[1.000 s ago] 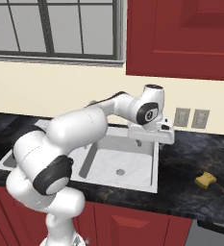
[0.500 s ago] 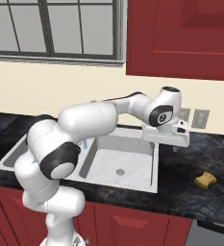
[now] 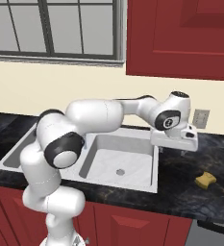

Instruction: Soak the sponge with water for a few seconds and then drop it inside the sink.

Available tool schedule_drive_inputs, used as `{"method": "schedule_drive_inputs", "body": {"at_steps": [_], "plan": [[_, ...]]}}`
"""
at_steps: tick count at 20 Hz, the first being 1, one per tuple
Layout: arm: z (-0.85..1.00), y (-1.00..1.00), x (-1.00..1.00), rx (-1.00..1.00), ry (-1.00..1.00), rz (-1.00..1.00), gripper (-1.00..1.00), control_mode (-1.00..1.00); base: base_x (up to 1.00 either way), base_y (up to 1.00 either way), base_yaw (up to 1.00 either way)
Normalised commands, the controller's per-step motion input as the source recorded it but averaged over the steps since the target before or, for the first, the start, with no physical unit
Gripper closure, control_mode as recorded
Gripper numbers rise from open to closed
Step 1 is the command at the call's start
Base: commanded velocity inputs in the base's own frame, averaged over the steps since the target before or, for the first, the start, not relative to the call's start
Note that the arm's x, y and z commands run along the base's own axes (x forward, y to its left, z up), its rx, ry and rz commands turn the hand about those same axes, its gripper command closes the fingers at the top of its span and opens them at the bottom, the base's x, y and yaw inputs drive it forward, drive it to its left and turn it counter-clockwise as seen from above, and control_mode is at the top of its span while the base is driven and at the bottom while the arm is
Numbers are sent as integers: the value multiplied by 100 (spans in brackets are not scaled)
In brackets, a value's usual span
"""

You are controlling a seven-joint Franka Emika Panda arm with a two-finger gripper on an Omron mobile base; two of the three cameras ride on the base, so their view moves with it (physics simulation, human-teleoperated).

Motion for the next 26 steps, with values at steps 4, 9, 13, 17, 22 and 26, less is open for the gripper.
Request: {"method": "schedule_drive_inputs", "body": {"at_steps": [4,9,13,17,22,26], "plan": [[-40,-36,0,1,0,0,-100,-100,0,0,0],[-38,-27,0,3,-4,0,-100,-100,0,0,0],[-17,-37,0,1,-5,0,-100,-100,0,0,0],[-9,-41,6,0,0,-4,-100,-100,0,0,0],[0,-30,12,0,0,-8,-100,-100,0,0,0],[0,-3,19,0,0,-15,-100,-100,0,0,0]]}}
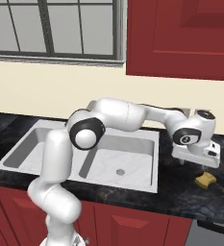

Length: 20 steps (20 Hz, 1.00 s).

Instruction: Soak the sponge with water for a few seconds and then drop it inside the sink.

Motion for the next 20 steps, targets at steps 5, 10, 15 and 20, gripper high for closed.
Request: {"method": "schedule_drive_inputs", "body": {"at_steps": [5,10,15,20], "plan": [[0,0,23,1,0,-19,-100,-100,0,0,0],[-16,-8,18,4,0,-19,-100,-100,0,0,0],[-26,-21,15,4,0,-17,-100,-100,0,0,0],[-11,-26,3,0,-1,-11,-100,-100,0,0,0]]}}
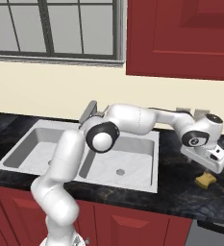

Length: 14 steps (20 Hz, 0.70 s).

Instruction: Soak the sponge with water for a few seconds and then drop it inside the sink.

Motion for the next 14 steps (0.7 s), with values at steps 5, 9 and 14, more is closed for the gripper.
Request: {"method": "schedule_drive_inputs", "body": {"at_steps": [5,9,14], "plan": [[0,-25,0,0,0,-1,-100,-100,0,0,0],[0,-19,0,0,0,0,-100,-100,0,0,0],[-1,-19,0,0,0,0,-100,-100,0,0,0]]}}
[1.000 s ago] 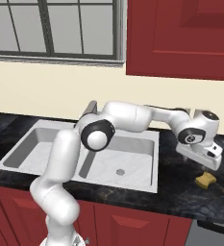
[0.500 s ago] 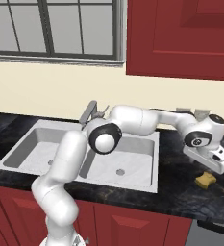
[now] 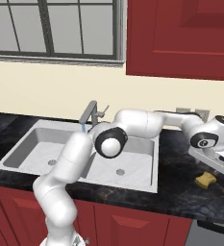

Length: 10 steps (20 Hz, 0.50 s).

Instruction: Soak the sponge with water for a few seconds and then drop it inside the sink.

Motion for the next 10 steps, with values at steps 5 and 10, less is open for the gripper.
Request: {"method": "schedule_drive_inputs", "body": {"at_steps": [5,10], "plan": [[0,-11,0,0,0,0,-100,-100,0,0,0],[-7,-2,0,0,0,0,-100,-100,0,0,0]]}}
